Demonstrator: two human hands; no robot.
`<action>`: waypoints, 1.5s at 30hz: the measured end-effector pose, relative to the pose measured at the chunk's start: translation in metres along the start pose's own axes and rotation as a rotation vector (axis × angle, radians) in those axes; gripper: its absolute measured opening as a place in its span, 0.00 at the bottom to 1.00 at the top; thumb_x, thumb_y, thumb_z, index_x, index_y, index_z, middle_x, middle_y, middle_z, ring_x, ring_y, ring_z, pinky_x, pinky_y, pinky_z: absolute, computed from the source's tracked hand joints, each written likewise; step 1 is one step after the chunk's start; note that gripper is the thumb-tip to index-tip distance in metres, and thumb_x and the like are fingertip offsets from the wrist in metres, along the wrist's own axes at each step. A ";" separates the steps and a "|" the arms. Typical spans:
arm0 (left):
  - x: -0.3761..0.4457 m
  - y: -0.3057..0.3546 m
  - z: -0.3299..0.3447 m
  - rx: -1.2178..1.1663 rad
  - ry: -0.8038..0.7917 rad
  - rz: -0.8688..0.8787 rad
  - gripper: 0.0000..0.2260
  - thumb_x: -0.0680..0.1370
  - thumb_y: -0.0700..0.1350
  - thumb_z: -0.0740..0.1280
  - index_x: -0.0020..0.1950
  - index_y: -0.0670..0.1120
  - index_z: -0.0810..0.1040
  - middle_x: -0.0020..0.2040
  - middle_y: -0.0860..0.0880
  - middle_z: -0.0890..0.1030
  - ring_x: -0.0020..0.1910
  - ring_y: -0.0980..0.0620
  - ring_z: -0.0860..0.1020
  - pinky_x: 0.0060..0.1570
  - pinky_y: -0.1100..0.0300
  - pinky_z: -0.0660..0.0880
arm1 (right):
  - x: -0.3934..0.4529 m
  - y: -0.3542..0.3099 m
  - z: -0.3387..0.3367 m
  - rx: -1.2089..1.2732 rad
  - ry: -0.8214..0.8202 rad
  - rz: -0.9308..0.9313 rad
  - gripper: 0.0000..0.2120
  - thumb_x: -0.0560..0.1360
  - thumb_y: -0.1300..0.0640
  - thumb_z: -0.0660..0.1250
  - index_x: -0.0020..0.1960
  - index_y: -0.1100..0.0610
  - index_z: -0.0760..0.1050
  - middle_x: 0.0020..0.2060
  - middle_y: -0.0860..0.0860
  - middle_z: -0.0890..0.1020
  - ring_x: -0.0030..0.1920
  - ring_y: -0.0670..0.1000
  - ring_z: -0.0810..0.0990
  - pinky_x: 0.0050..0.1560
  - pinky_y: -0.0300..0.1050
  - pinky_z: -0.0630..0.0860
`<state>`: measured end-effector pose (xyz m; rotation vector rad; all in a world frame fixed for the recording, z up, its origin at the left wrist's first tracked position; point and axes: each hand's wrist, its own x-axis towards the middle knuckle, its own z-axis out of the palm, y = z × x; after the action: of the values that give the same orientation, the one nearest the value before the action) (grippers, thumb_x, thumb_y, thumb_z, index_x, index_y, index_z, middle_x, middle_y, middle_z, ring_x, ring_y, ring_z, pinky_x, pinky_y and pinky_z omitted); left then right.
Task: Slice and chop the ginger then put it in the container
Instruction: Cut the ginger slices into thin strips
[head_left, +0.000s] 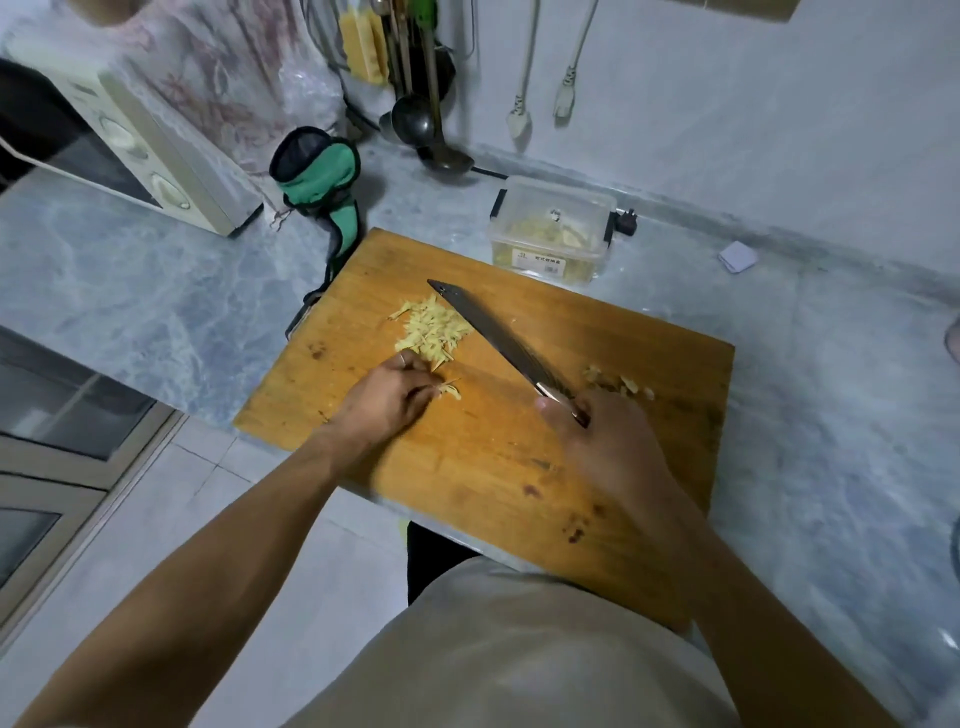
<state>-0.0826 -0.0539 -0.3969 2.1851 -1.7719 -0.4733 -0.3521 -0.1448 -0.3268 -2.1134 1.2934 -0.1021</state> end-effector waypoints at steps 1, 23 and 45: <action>0.009 -0.004 -0.003 0.012 0.010 -0.034 0.10 0.80 0.44 0.68 0.59 0.46 0.83 0.60 0.44 0.77 0.56 0.42 0.78 0.60 0.56 0.74 | 0.001 -0.001 0.000 -0.003 0.009 0.005 0.25 0.80 0.34 0.59 0.33 0.51 0.69 0.28 0.46 0.74 0.31 0.44 0.74 0.31 0.40 0.65; -0.005 -0.002 -0.033 -0.602 0.461 -0.462 0.05 0.77 0.38 0.71 0.45 0.47 0.84 0.43 0.54 0.84 0.40 0.68 0.79 0.42 0.76 0.74 | 0.014 -0.018 0.005 0.145 -0.089 -0.086 0.29 0.81 0.37 0.57 0.31 0.57 0.70 0.25 0.49 0.72 0.26 0.47 0.71 0.30 0.41 0.65; -0.083 -0.016 -0.013 -0.624 0.684 -1.016 0.13 0.80 0.40 0.62 0.62 0.44 0.81 0.57 0.49 0.81 0.54 0.50 0.78 0.56 0.60 0.73 | 0.027 -0.074 0.071 0.443 -0.654 0.112 0.27 0.82 0.35 0.54 0.40 0.56 0.73 0.25 0.47 0.72 0.23 0.46 0.69 0.26 0.40 0.69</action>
<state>-0.0784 0.0308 -0.3858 2.1905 -0.0672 -0.3276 -0.2544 -0.1100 -0.3479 -1.5056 0.8846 0.3020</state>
